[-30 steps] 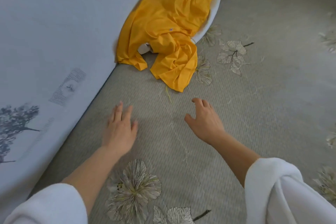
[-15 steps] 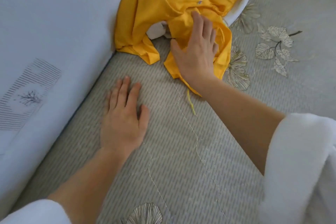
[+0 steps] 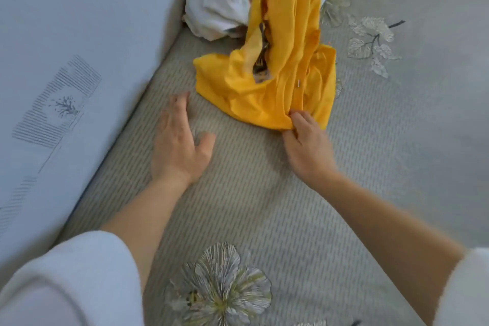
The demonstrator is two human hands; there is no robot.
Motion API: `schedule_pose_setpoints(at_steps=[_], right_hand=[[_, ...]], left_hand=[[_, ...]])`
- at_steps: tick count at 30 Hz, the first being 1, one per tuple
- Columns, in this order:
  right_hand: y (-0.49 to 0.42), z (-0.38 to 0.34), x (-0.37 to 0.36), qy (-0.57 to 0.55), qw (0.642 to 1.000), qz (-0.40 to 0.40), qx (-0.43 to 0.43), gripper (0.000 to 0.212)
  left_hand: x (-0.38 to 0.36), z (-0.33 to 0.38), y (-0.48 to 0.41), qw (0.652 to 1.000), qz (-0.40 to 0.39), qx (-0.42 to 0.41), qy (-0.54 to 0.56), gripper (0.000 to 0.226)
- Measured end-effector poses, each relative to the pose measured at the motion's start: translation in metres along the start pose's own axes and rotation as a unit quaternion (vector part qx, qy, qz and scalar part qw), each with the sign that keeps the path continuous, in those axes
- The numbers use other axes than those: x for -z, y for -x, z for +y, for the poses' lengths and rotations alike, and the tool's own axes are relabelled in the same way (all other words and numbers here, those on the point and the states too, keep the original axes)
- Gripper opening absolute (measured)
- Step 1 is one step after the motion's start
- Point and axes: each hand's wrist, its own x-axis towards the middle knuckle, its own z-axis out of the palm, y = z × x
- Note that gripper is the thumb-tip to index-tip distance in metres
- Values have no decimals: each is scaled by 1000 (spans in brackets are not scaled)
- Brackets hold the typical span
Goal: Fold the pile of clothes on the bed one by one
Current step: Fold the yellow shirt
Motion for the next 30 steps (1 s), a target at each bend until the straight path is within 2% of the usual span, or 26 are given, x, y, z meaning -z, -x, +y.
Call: schedule_pose_setpoints(at_steps=[3, 6, 8, 10, 13, 16, 18, 20, 22, 23, 24, 26, 28, 30], right_hand=[[63, 24, 29, -1, 1000, -25, -6, 20], [115, 42, 56, 52, 997, -58, -9, 24], [144, 50, 73, 52, 995, -82, -27, 24], [172, 61, 88, 54, 991, -115, -47, 22], [213, 84, 113, 49, 982, -169, -67, 21], [256, 109, 144, -80, 971, -160, -160, 24], [284, 130, 169, -199, 933, -179, -240, 21], [310, 150, 193, -257, 890, -255, -277, 8], [327, 167, 213, -261, 864, -327, -278, 21], [331, 174, 220, -258, 864, -334, -275, 26], [331, 179, 224, -258, 871, -316, -274, 30], [321, 187, 224, -268, 896, -205, -290, 27], [299, 189, 216, -244, 924, -78, -283, 17], [271, 183, 203, -185, 955, 1, -232, 18]], left_hand=[[-1, 10, 27, 998, -60, -13, -19, 83], [-9, 50, 76, 990, -86, 36, 104, 82], [-15, 83, 109, 987, -57, 54, 137, 81], [-22, 114, 137, 997, -24, -8, 73, 73], [-39, 159, 180, 984, -39, -173, 1, 51], [-66, 199, 238, 964, -97, -248, 6, 41], [-83, 217, 282, 962, -160, -213, 52, 38], [-99, 226, 320, 968, -191, -140, 85, 37], [-113, 234, 346, 973, -192, -66, 108, 33], [-119, 238, 354, 974, -186, -36, 121, 28], [-125, 243, 361, 975, -176, -6, 136, 20], [-136, 253, 366, 974, -156, 65, 152, 5], [-147, 263, 365, 969, -150, 150, 126, 22], [-158, 272, 360, 961, -158, 219, 57, 42]])
